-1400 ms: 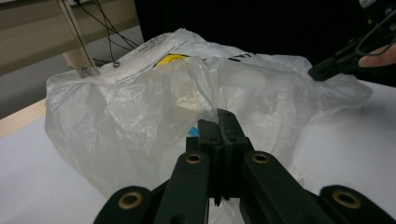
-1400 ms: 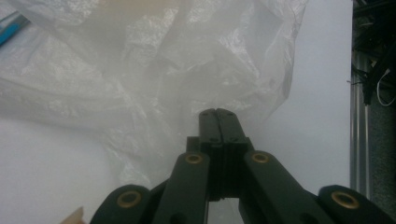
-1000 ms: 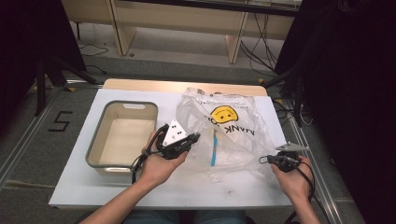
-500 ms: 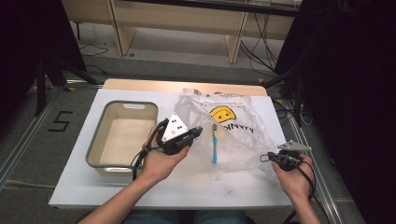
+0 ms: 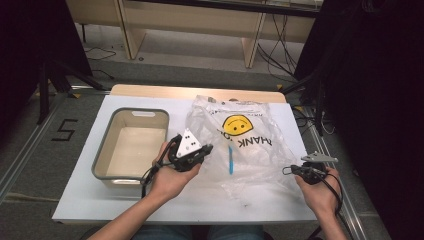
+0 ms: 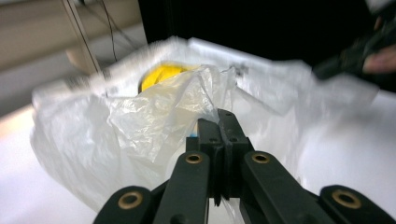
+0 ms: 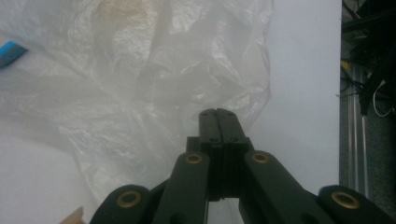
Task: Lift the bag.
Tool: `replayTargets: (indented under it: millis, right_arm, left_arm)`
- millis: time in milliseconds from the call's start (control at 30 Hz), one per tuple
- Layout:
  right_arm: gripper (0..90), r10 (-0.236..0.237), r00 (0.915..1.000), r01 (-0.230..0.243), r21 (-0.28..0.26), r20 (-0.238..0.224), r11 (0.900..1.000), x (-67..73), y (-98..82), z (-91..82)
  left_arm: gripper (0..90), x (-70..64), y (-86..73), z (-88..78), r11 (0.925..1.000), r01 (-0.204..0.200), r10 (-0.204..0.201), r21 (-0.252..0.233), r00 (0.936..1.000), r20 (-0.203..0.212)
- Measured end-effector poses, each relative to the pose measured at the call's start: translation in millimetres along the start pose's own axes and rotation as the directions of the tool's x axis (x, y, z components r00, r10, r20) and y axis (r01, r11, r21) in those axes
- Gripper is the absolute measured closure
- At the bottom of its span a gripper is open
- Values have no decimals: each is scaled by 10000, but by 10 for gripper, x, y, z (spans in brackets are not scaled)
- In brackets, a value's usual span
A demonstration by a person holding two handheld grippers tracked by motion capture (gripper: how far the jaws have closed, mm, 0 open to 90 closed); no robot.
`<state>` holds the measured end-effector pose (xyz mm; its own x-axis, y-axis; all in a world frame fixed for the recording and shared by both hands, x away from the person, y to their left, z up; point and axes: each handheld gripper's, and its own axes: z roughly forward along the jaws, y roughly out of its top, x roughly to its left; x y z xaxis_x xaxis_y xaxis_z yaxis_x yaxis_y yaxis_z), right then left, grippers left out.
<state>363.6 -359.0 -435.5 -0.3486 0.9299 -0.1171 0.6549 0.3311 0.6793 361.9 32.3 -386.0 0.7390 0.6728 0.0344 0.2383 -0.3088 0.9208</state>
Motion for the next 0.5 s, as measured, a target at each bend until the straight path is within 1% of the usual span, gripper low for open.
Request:
replayTargets:
  millis: [67,133,167,200,267,300,333,367,400,433,467,500]
  right_arm:
    - [900,54,10000,-54,89,44,9999,-23,-15,-4]
    - [900,181,9998,-184,212,119,9996,-65,-41,-3]
    - [900,162,9998,-166,254,152,9995,-87,-53,2]
    - [900,202,9996,-208,319,188,9993,-101,-61,6]
    - [900,208,9996,-215,432,174,9988,-117,-74,21]
    - [900,237,9996,-243,456,153,9987,-117,-79,34]
    - [900,222,9997,-228,508,130,9985,-120,-83,45]
    - [900,163,9998,-171,576,150,9982,-125,-85,51]
    - [900,194,9997,-204,623,163,9978,-133,-88,57]
    - [900,194,9997,-204,623,163,9978,-133,-88,57]
    - [900,263,9995,-273,616,169,9977,-139,-93,61]
    - [900,263,9995,-273,616,169,9977,-139,-93,61]
  left_arm:
    - [894,-21,-126,28,9984,40,-39,571,10000,-18]
    - [894,-46,-224,55,9941,110,-109,1077,9999,-17]
    - [894,-59,-265,66,9920,136,-139,1254,9999,9]
    - [893,-69,-298,73,9889,127,-133,1480,9999,30]
    - [892,-97,-359,87,9840,125,-133,1778,9999,31]
    - [890,-111,-384,92,9795,-1,-3,2014,10000,21]
    - [884,-126,-405,92,9756,6,-20,2194,10000,60]
    - [868,-137,-418,85,9734,70,-80,2292,10000,37]
    - [786,-157,-415,47,9688,57,-34,2479,9999,-98]
    - [748,-157,-415,47,9688,57,-34,2479,9999,-98]
    - [701,-162,-403,13,9693,102,-49,2457,9997,-221]
    - [701,-169,-388,-23,9689,102,-5,2473,9992,-393]
